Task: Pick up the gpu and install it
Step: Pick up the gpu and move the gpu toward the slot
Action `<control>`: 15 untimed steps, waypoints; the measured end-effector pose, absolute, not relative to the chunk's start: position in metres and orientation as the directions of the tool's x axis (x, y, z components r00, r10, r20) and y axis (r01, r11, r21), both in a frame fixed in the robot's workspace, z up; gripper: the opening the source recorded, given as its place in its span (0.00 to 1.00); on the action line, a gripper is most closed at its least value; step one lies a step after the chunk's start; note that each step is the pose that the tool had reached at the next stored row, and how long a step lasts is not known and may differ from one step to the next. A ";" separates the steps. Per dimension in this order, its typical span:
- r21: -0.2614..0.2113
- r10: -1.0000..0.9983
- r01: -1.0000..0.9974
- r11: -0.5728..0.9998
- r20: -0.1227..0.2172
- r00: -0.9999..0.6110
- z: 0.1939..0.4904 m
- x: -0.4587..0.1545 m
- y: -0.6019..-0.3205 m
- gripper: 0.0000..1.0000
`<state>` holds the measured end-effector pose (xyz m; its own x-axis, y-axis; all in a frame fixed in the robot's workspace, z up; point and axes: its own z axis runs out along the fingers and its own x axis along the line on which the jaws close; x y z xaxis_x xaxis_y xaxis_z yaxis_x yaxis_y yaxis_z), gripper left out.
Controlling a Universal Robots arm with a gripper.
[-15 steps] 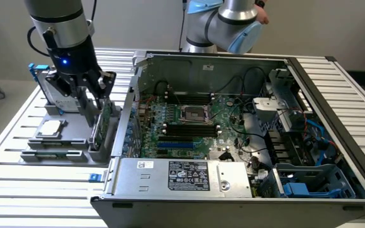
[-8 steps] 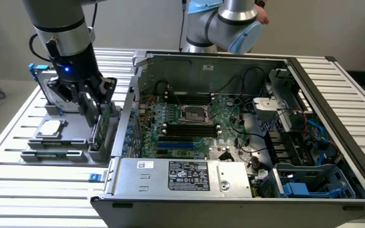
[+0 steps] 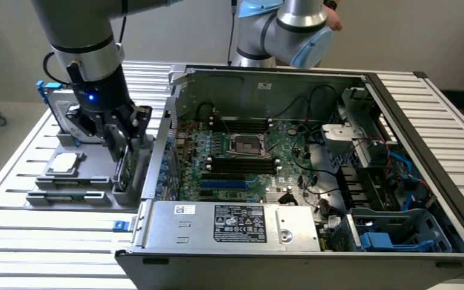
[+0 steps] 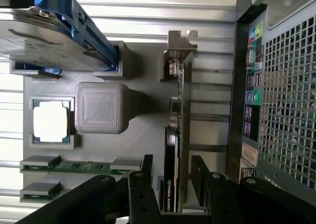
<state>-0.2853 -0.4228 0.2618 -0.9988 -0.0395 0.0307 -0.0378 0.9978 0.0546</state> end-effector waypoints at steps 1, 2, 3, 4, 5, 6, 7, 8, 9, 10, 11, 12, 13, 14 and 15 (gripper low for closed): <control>0.055 -0.040 -0.038 0.998 0.030 -0.999 0.260 -0.285 -0.423 0.44; 0.055 -0.040 -0.038 0.998 0.029 -0.999 0.258 -0.285 -0.423 0.44; 0.054 -0.040 -0.038 0.998 0.027 -0.999 0.256 -0.285 -0.423 0.44; 0.054 -0.040 -0.038 0.998 0.024 -0.999 0.255 -0.285 -0.423 0.44; 0.054 -0.040 -0.038 0.998 0.021 -0.999 0.253 -0.285 -0.423 0.44; 0.054 -0.040 -0.039 0.998 0.018 -0.999 0.252 -0.285 -0.422 0.44; 0.054 -0.040 -0.039 0.998 0.014 -0.999 0.251 -0.286 -0.422 0.44; 0.054 -0.040 -0.039 0.998 0.012 -0.999 0.250 -0.286 -0.422 0.44; 0.054 -0.040 -0.039 0.998 0.010 -0.999 0.249 -0.287 -0.422 0.44; 0.054 -0.039 -0.039 0.998 0.009 -0.999 0.249 -0.288 -0.422 0.44; 0.054 -0.040 -0.039 0.998 0.008 -0.999 0.249 -0.289 -0.422 0.44; 0.054 -0.039 -0.039 0.998 0.007 -0.999 0.248 -0.290 -0.421 0.44; 0.053 -0.039 -0.039 0.998 0.005 -0.999 0.248 -0.290 -0.421 0.44; 0.053 -0.040 -0.039 0.998 0.003 -0.999 0.247 -0.291 -0.421 0.44; 0.053 -0.040 -0.039 0.998 0.001 -0.999 0.246 -0.291 -0.421 0.44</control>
